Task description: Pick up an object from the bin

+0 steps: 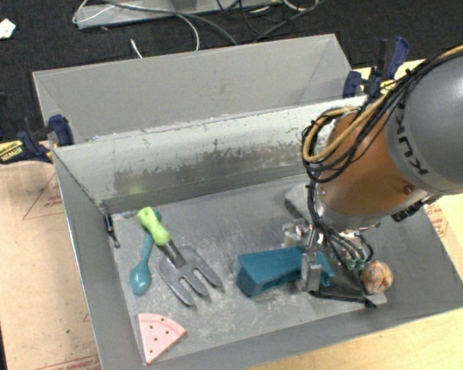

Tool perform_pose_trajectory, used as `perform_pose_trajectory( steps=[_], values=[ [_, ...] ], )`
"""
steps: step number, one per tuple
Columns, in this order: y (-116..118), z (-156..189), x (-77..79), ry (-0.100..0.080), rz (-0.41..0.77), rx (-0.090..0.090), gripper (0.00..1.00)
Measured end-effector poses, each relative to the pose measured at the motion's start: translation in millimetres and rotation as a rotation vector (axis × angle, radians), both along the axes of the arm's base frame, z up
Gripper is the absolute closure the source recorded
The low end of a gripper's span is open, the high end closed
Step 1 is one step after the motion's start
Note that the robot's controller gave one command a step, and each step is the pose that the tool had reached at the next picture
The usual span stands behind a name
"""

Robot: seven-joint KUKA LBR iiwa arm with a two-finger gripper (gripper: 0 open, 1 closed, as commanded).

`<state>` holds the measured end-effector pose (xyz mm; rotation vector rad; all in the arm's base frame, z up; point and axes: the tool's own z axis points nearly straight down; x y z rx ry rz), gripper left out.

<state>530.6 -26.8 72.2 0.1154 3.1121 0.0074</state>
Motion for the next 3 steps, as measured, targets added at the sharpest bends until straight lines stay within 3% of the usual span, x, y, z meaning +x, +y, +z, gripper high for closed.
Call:
perform_pose_trajectory(
  steps=[1,2,3],
  values=[
    [0.0,0.0,0.0,0.0,0.0,0.0,1.0],
    [1.4,65.5,-8.1,0.011,0.009,0.0,1.0],
    [-3.8,164.0,10.9,0.014,0.026,-0.001,1.0]
  ],
)
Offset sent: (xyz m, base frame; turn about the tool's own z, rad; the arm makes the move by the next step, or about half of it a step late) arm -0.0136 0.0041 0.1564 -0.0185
